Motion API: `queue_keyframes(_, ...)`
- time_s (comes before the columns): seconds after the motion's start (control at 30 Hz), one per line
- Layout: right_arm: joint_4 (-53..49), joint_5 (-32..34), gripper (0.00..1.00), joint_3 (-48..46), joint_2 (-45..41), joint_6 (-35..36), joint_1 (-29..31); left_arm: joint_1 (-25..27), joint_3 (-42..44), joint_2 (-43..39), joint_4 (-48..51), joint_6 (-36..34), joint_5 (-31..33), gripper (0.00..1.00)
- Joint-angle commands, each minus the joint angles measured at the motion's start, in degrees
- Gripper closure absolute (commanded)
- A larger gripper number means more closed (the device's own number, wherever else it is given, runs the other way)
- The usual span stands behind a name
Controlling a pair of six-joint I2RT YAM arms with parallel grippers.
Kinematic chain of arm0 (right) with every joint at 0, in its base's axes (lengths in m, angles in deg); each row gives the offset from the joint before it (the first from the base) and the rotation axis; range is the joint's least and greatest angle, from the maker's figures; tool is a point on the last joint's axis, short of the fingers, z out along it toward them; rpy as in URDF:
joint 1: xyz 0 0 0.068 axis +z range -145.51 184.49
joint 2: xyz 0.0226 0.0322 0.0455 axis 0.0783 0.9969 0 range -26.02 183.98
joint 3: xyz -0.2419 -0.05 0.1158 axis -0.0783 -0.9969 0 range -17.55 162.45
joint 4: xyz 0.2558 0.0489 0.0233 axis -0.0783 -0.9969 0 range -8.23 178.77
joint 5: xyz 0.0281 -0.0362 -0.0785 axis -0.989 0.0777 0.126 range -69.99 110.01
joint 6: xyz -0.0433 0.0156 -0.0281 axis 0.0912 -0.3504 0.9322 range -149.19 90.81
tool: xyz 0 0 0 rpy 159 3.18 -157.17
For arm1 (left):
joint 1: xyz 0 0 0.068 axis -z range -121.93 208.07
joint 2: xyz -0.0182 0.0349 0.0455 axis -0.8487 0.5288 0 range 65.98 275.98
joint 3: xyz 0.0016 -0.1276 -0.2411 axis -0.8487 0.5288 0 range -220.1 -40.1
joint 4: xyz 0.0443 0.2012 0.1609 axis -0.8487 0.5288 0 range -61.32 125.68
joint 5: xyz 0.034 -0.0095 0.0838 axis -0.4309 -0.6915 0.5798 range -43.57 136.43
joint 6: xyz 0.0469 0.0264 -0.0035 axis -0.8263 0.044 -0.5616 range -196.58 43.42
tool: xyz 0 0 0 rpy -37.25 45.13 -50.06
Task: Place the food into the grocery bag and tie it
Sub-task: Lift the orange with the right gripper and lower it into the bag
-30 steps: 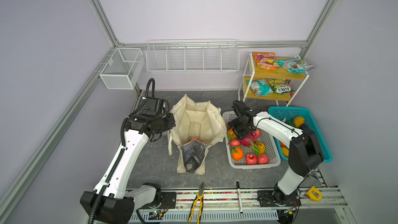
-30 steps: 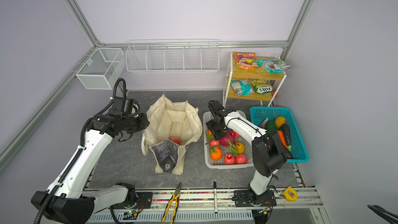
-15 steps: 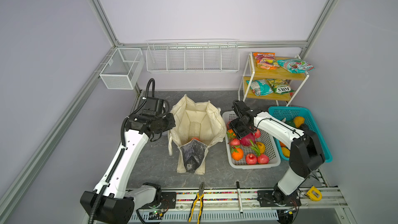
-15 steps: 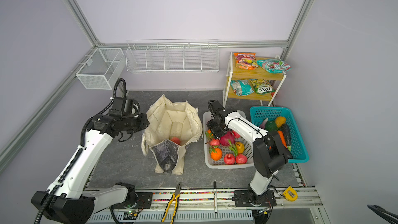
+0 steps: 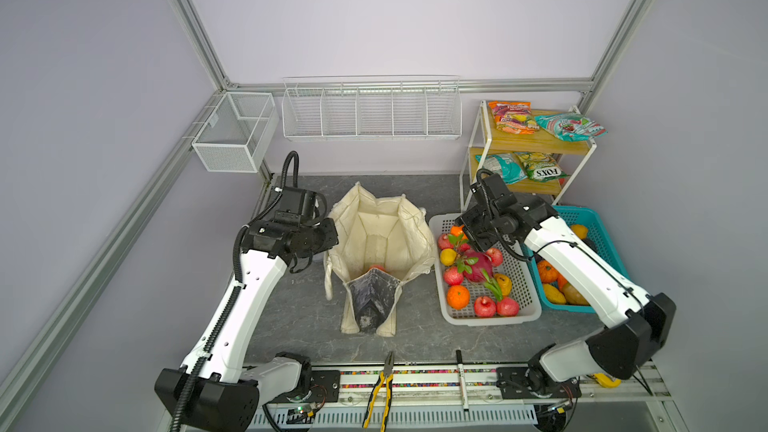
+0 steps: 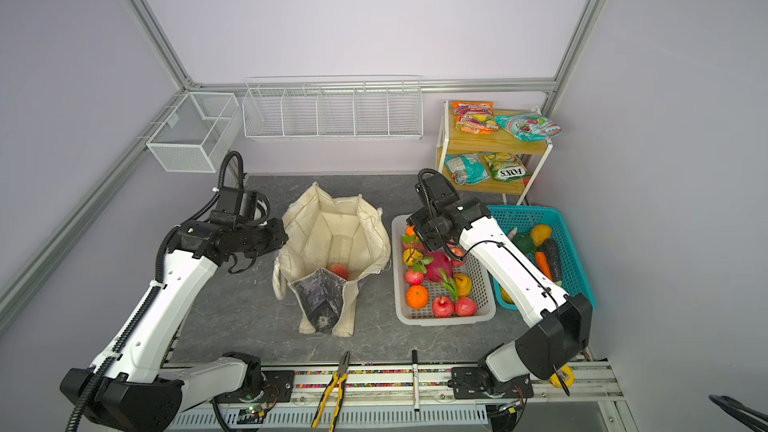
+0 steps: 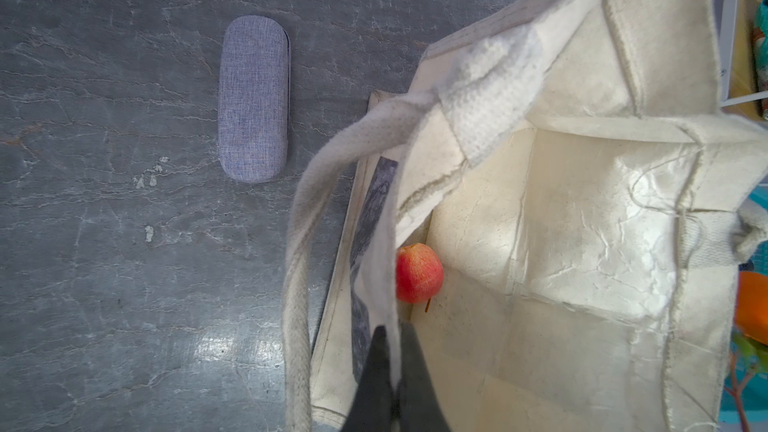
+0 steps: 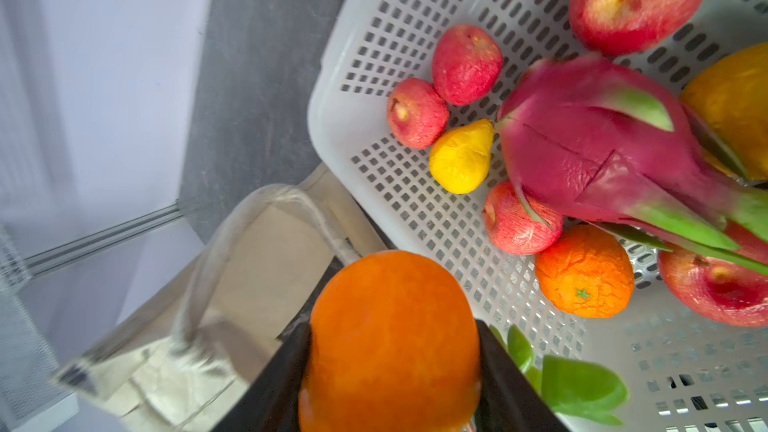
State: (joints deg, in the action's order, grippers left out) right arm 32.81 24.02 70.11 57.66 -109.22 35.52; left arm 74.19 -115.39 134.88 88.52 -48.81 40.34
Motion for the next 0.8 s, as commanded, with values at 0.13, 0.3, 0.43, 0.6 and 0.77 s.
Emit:
queue_keyframes(0.13, -2.7, 1.8, 0.57, 12.9, -1.4, 16.1, 0.9, -0.2, -0.9, 1.1, 0.3, 0.3, 0.6, 1.0)
queue_keyframes(0.3, -2.4, -1.3, 0.57, 22.9, 1.9, 25.9, 3.2, -0.3, -1.3, 1.4, 0.2, 0.3, 1.0, 1.0)
queue_keyframes(0.43, -2.0, -4.7, 0.58, 28.8, 5.9, 31.0, 6.1, -0.2, -1.8, 1.6, 0.1, 0.4, 1.1, 1.0)
queue_keyframes(0.6, -4.5, -6.7, 0.6, 38.5, 13.2, 37.4, 11.6, -0.2, -1.9, 1.9, 0.5, 0.4, 1.0, 1.0)
queue_keyframes(0.77, -8.3, -7.4, 0.6, 46.6, 20.7, 40.4, 16.9, -0.2, -1.6, 0.9, 0.2, 0.6, 0.9, 1.0)
